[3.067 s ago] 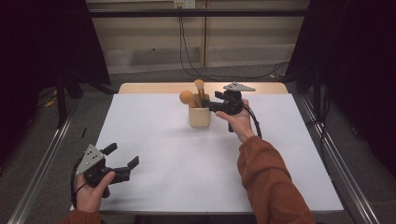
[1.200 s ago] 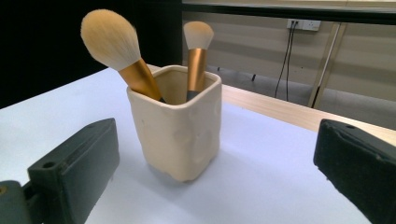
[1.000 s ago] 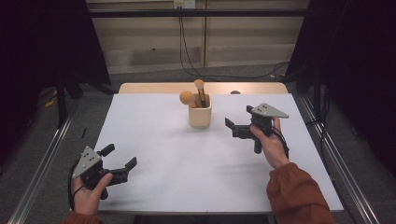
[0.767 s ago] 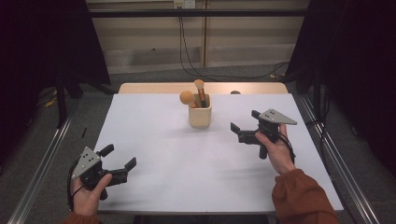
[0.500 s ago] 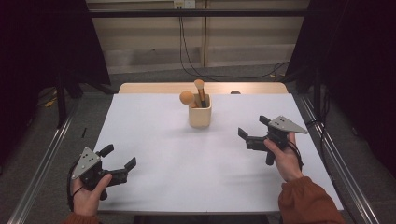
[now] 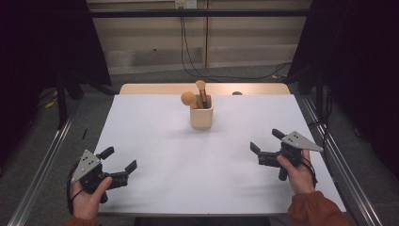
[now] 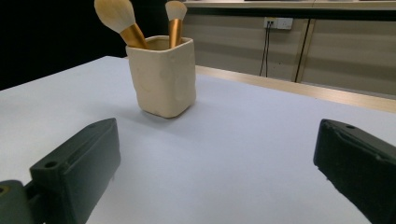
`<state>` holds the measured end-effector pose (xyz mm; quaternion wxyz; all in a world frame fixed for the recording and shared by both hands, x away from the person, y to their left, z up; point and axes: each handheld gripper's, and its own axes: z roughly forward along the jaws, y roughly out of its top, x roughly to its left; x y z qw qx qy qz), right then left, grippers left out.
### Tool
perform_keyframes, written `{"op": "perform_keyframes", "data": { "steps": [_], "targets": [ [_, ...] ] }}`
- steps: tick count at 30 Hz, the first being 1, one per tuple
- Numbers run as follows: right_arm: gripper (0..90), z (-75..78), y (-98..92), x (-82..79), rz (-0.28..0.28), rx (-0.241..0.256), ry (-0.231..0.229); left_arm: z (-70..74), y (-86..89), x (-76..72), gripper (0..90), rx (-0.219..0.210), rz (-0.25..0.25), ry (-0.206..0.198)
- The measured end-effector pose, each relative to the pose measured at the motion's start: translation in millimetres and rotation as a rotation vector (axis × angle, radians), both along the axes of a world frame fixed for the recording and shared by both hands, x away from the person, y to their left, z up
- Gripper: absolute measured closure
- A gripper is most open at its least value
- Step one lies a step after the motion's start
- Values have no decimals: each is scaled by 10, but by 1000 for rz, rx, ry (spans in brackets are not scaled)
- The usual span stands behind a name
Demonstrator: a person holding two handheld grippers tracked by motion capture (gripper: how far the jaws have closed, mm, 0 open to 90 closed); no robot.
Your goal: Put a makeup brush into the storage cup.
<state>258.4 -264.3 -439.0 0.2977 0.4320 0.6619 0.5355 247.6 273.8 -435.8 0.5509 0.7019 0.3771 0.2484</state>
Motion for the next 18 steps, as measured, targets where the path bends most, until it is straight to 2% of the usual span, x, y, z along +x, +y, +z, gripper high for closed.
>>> {"op": "perform_keyframes", "data": {
  "steps": [5,10,13,15,18],
  "targets": [
    [1,0,-55,-116,-16,8,1,1,4,-17,26,0,3,0],
    [1,-27,-171,-273,-39,28,47,7,35,-57,25,-5,20,-3],
    [1,-14,-206,-368,-48,33,40,7,43,-64,25,7,27,-4],
    [0,-25,-240,-428,-55,25,35,9,54,-74,25,3,25,-1],
    [0,-49,-271,-488,-64,41,41,11,53,-78,25,-1,27,-3]
  ]
}}
